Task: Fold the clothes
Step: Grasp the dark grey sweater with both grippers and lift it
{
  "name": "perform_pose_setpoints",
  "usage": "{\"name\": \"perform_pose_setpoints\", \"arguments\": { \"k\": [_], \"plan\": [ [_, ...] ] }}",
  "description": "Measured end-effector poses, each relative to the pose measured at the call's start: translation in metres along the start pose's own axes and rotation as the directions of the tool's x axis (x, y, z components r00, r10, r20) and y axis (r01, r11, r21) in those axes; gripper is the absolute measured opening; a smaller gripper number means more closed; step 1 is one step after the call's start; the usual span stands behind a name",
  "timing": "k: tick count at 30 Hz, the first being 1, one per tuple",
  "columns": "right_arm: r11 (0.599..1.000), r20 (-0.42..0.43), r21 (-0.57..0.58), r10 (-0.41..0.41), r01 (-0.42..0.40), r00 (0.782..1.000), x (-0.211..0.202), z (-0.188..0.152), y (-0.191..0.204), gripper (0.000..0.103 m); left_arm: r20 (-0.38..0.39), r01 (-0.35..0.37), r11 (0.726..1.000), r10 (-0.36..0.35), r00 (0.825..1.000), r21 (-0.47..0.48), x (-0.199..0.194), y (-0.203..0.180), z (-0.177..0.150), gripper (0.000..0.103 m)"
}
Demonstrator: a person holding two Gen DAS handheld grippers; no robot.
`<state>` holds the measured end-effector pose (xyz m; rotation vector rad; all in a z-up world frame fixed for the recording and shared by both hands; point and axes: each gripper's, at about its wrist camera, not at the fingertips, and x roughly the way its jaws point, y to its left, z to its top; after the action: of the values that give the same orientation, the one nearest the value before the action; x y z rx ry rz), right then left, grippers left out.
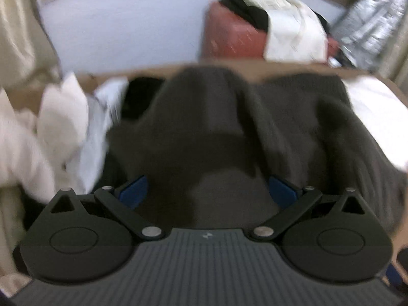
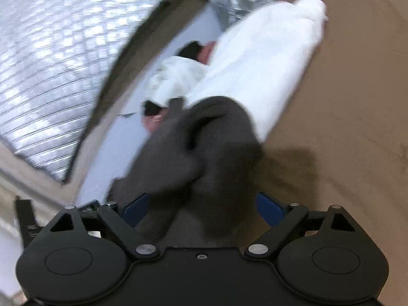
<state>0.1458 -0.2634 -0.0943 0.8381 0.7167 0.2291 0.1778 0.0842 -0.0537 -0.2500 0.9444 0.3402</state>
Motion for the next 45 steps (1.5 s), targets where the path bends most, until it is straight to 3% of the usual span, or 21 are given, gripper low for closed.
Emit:
{"name": "perform_pose_setpoints", "arguments": {
  "k": [2,4,5,6,7,9,13,14,15,17,19,21,22,25,27,33,35,40,42,45],
  "plan": [
    [0.998,0.01,0.054,-0.036,0.035,0.999,0.016,0.003,-0.011,0.094,0.031,-0.053,0.999,0.053,0.998,-0.002,0.013,-0.016,-0.007,0.103],
    [0.994,0.009,0.112,-0.01,0.009,1.0,0.029,0.001,-0.021,0.091,0.166,-0.115,0.992,0.105,0.981,0.052,0.019,-0.032,-0.031,0.103],
    [0.991,0.001,0.132,0.031,-0.031,1.0,0.037,-0.001,-0.026,0.083,0.209,-0.13,0.988,0.111,0.972,0.081,0.021,-0.037,-0.039,0.103],
    [0.986,-0.007,0.153,0.072,-0.071,0.997,0.046,-0.003,-0.031,0.057,0.207,-0.121,0.987,0.098,0.973,0.103,0.021,-0.039,-0.039,0.103],
    [0.982,-0.021,0.17,0.091,-0.086,0.996,0.054,-0.007,-0.031,0.04,0.186,-0.064,0.993,0.045,0.982,0.095,0.021,-0.034,-0.037,0.102],
    [0.976,-0.03,0.19,0.115,-0.107,0.993,0.07,-0.013,-0.031,0.033,0.137,0.119,0.993,-0.121,0.983,0.019,0.021,-0.015,-0.029,0.098],
    [0.979,-0.042,0.15,0.149,-0.141,0.988,0.073,-0.026,-0.011,0.021,0.092,0.264,0.964,-0.259,0.962,-0.046,0.024,0.007,-0.032,0.078],
    [0.981,-0.048,0.123,0.155,-0.149,0.987,0.07,-0.029,-0.005,0.019,0.082,0.313,0.948,-0.308,0.948,-0.059,0.022,0.012,-0.034,0.074],
    [0.985,-0.04,0.094,0.147,-0.143,0.988,0.065,-0.032,0.002,0.018,0.069,0.38,0.921,-0.375,0.925,-0.085,0.021,0.019,-0.038,0.063],
    [0.99,0.002,0.068,0.126,-0.126,0.992,0.047,-0.042,0.013,0.017,0.014,0.532,0.841,-0.533,0.846,-0.102,0.023,0.027,-0.055,0.059],
    [0.991,0.034,0.059,0.121,-0.123,0.992,0.03,-0.054,0.021,0.017,-0.07,0.597,0.79,-0.609,0.79,-0.139,0.035,0.032,-0.076,0.044],
    [0.993,0.028,0.044,0.113,-0.114,0.993,0.02,-0.061,0.026,0.016,-0.111,0.65,0.706,-0.697,0.708,-0.281,0.051,0.047,-0.082,0.038],
    [0.993,0.035,0.038,0.11,-0.111,0.993,0.017,-0.064,0.028,0.016,-0.11,0.659,0.676,-0.721,0.684,-0.331,0.056,0.052,-0.082,0.034],
    [0.995,0.081,-0.012,0.101,-0.101,0.992,-0.002,-0.069,0.04,0.014,-0.089,0.686,0.64,-0.751,0.655,-0.346,0.053,0.056,-0.082,0.025],
    [0.994,0.109,-0.09,0.071,-0.061,0.991,-0.017,-0.07,0.056,0.013,-0.085,0.722,0.613,-0.778,0.622,-0.321,0.043,0.053,-0.084,0.022],
    [0.947,0.285,-0.303,-0.017,0.107,0.958,-0.09,-0.069,0.098,0.011,-0.102,0.819,0.558,-0.83,0.549,-0.134,-0.006,0.018,-0.094,0.019],
    [0.931,0.341,-0.332,-0.03,0.15,0.939,-0.121,-0.065,0.096,0.011,-0.127,0.832,0.552,-0.831,0.541,-0.065,-0.024,-0.002,-0.1,0.018],
    [0.926,0.436,-0.298,-0.084,0.231,0.896,-0.177,-0.058,0.082,0.01,-0.184,0.839,0.533,-0.818,0.545,0.11,-0.075,-0.063,-0.122,0.017],
    [0.927,0.472,-0.265,-0.116,0.267,0.874,-0.199,-0.055,0.076,0.01,-0.212,0.84,0.509,-0.814,0.541,0.188,-0.097,-0.093,-0.133,0.016],
    [0.916,0.525,-0.212,-0.188,0.341,0.83,-0.24,-0.044,0.067,0.01,-0.291,0.852,0.437,-0.808,0.513,0.288,-0.138,-0.148,-0.139,0.016]
  ]
}}
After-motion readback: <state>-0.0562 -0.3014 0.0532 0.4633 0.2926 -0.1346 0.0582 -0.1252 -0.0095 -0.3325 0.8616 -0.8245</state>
